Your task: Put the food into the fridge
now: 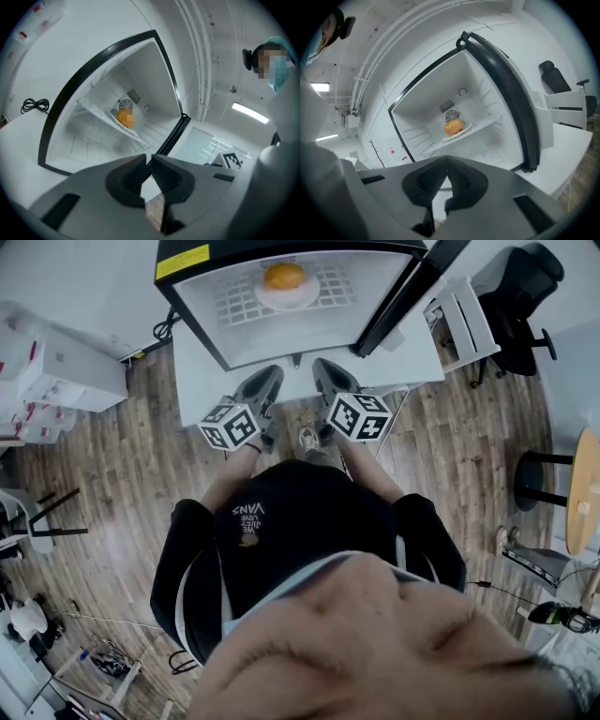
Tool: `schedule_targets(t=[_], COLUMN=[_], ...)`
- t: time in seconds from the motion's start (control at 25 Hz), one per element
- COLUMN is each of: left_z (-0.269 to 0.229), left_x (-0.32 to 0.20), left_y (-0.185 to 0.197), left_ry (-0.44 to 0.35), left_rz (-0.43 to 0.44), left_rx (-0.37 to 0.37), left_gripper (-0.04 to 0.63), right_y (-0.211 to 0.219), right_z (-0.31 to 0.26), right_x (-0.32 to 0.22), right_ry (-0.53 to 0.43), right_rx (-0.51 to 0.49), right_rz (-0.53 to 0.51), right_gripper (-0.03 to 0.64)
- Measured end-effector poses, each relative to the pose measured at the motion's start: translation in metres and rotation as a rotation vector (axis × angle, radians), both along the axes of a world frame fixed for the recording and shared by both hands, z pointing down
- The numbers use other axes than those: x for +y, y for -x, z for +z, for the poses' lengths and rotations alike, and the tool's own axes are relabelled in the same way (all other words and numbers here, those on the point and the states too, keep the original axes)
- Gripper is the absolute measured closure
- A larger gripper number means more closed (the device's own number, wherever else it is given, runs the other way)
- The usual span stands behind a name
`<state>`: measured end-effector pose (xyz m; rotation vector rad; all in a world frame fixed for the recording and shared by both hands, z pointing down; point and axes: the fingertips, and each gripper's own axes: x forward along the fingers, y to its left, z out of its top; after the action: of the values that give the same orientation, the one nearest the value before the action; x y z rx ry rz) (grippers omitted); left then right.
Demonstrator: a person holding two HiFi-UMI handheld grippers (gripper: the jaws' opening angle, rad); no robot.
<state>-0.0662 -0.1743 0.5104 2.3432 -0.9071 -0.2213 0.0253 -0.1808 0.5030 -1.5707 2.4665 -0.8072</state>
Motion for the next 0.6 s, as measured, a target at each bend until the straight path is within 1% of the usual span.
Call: schedule_targets(t=[0.52, 0.6], left_z=[0.000, -0.001], left_x=[0.022, 0.025], left_y=[0.007, 0.009], left_ry=[-0.024, -0.037], left_rz=[-0.018, -0.021], left_rx=[-0.022, -0.036], left_gripper=[0.552, 0.552], right_y=[0.005, 0.006], right_z=[0.000, -0.001], right_x=[0.023, 0.027], right_ry=[-0.011, -0.019], right_rx=[0.026, 0.037], right_rz=[-0.006, -0.006], right_gripper=[0.604, 0.604])
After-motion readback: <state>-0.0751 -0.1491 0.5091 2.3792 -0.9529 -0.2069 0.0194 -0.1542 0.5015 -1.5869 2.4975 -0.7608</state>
